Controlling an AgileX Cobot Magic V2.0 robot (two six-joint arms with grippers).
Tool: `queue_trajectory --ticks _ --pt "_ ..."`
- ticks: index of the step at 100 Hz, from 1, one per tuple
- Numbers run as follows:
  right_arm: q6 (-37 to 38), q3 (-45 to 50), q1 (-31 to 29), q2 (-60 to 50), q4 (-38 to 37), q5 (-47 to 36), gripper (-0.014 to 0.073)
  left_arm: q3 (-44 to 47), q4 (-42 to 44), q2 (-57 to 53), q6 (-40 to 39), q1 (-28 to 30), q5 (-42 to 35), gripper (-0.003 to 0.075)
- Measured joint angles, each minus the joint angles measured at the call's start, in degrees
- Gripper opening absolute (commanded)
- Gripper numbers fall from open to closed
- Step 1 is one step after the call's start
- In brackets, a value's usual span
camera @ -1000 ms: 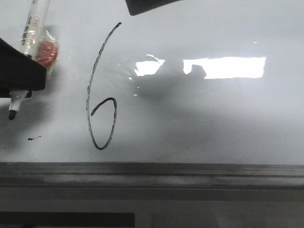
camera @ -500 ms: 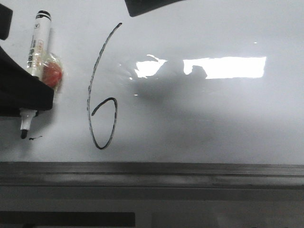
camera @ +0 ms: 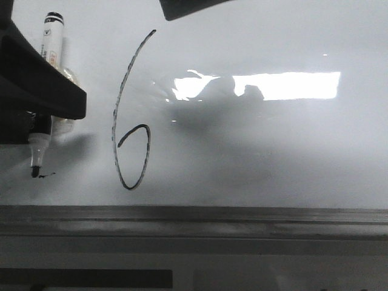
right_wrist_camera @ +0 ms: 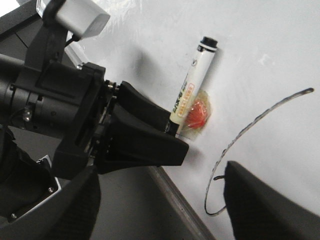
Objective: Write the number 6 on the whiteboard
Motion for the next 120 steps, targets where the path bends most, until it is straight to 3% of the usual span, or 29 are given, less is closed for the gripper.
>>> queue_trajectory --ticks 6,13,18,27,48,80,100,120 --pt "0.0 0.0 0.0 -0.3 0.0 0.0 0.0323 0.0 0.0 -1.1 0.0 0.0 0.0 0.0446" --pt "0.0 0.0 0.0 -1.0 0.0 0.1 0.0102 0.2 0.2 -3.0 0.0 0.0 0.0 0.0375" --pt "0.0 0.0 0.0 -1.8 0.0 0.1 -0.0060 0.3 0.9 -5.2 0.0 0.0 0.0 0.0260" --pt "0.0 0.1 0.0 -3.6 -0.1 0.1 -0.0061 0.4 3.2 -11.1 0.0 0.0 0.1 -0.0021" --pt "0.0 6.2 0.0 -10.6 -1.0 -5.2 -0.0061 0.9 11.0 -25.7 1.9 0.0 0.2 -0.0019" --pt "0.0 30.0 0.0 -30.2 -2.6 -22.6 -0.0063 11.5 13.8 -45.7 11.1 0.0 0.2 -0.0019" --pt "0.0 41.4 0.0 -44.6 -2.6 -24.8 -0.0063 17.4 14.4 -53.6 12.5 0.0 0.2 -0.0019" --pt "0.0 45.3 0.0 -54.8 -2.6 -25.4 -0.0064 18.2 14.4 -54.6 12.8 0.0 0.1 -0.0019"
